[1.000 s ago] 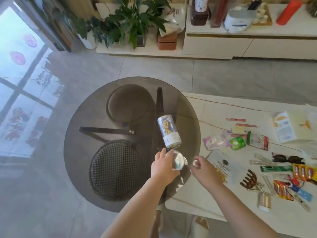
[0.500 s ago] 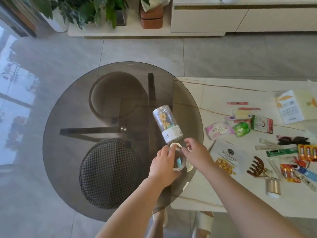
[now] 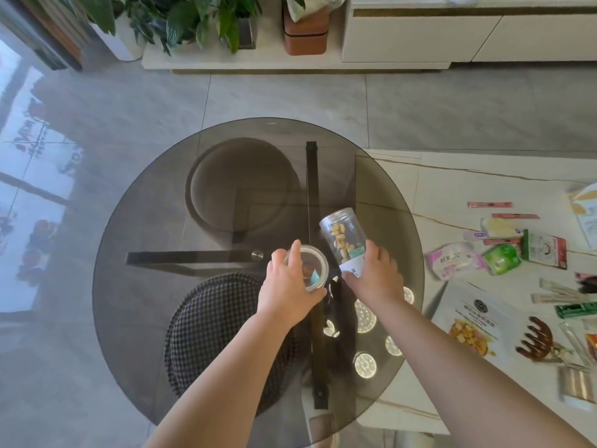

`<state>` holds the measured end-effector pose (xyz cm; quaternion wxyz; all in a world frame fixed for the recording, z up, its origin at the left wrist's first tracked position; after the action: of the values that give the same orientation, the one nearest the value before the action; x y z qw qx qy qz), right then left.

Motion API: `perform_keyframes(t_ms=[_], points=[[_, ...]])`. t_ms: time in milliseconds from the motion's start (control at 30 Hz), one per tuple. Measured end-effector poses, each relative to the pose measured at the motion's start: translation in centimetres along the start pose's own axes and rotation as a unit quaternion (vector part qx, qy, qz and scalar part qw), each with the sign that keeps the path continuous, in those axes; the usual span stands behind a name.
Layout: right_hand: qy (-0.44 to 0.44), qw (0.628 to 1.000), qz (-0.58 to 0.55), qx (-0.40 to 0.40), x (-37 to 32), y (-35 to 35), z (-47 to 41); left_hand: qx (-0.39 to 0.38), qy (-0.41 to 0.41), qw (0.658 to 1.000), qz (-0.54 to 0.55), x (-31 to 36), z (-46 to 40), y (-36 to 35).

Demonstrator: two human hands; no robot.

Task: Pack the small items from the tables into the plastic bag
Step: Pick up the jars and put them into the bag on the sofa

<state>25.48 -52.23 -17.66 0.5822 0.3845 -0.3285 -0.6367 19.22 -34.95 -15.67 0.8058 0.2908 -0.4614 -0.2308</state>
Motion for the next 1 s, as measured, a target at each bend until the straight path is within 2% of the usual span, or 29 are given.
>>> perform_keyframes(t_ms=[233, 433, 567, 733, 1000], points=[[-0.014, 0.998, 0.054, 0.031, -2.4, -1.5, -4.6, 0.003, -0.041, 0.999, -0.011, -0.3, -1.7, 0.2], [-0.021, 0.997, 0.078, 0.019, -1.1, -3.0, -5.5, -0.014, -0.045, 0.999, 0.007, -0.5, -1.4, 0.1], [-0.042, 0.998, -0.029, -0.024, 1.5, -3.5, -4.5, -0.028, -0.012, 0.999, 0.024, -0.2, -0.9, -0.1], [-0.048, 0.987, -0.153, 0.008, 5.3, -0.2, -1.0, -0.041, -0.007, 0.999, -0.005, 2.3, 0.1, 0.5], [-0.053, 0.956, -0.288, 0.013, 14.6, 7.5, 8.4, -0.068, -0.087, 0.994, -0.018, 15.0, 4.3, -0.3]])
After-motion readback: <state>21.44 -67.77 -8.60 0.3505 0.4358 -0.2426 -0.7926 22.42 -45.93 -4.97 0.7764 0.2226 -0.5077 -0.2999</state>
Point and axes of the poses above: each hand's wrist, its own z-axis away from the middle knuckle, its own y-axis out of the back of the hand, x = y × z, the point moved 8 cm from there along -z, towards the middle knuckle, and after that the axes turned 12 degrees about z, right-handed, at the moved point
